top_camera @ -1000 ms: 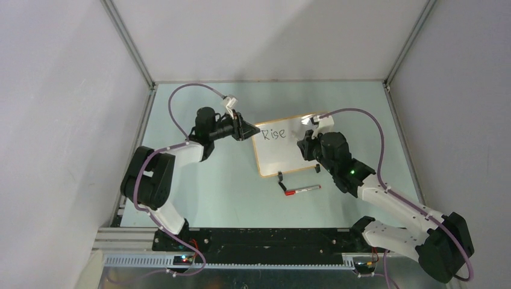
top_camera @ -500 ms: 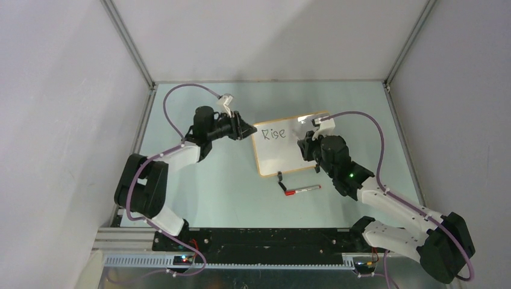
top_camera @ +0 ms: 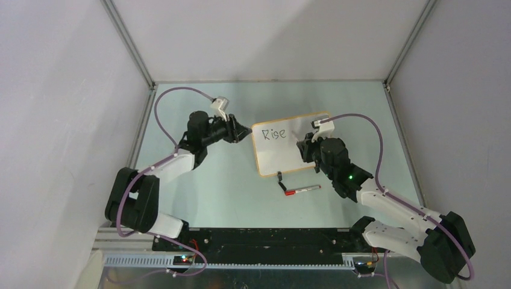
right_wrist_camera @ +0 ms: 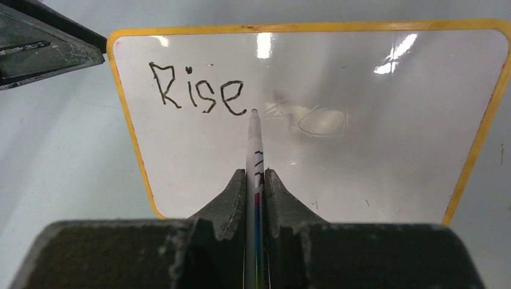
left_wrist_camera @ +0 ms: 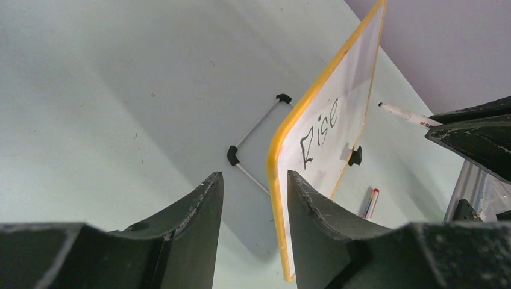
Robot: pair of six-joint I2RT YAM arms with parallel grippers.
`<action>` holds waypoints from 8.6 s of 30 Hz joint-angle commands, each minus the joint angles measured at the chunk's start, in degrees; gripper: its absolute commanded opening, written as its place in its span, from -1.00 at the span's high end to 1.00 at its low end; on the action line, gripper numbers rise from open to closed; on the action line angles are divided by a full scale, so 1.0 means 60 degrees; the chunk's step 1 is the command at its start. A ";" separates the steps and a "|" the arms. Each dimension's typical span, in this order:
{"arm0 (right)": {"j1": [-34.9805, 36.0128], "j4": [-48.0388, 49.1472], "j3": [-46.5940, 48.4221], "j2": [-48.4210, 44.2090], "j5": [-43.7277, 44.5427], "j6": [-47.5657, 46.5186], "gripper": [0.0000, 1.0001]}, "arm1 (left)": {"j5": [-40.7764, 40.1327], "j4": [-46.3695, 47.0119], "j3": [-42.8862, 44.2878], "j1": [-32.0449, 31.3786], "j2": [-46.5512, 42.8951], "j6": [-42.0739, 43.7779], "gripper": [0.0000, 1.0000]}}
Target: Write a sentence on the whiteboard
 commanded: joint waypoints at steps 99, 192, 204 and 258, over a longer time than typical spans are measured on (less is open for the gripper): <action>-0.0494 -0.0739 0.1385 0.1202 -0.0793 0.0411 1.00 | 0.2171 0.2598 0.0637 0.0381 0.1625 -0.0962 0.94; -0.0696 -0.1357 0.2167 0.1776 -0.0788 0.0342 1.00 | 0.2281 0.2635 0.0520 0.0382 0.1373 -0.0960 0.91; -0.0741 -0.1453 0.2289 0.2001 -0.0676 0.0346 1.00 | 0.2316 0.2682 0.0505 0.0387 0.1384 -0.0971 0.91; -0.0865 -0.1355 0.1787 0.0413 -0.1293 0.0330 1.00 | 0.2907 0.3065 0.0511 0.0620 0.1521 -0.1428 0.92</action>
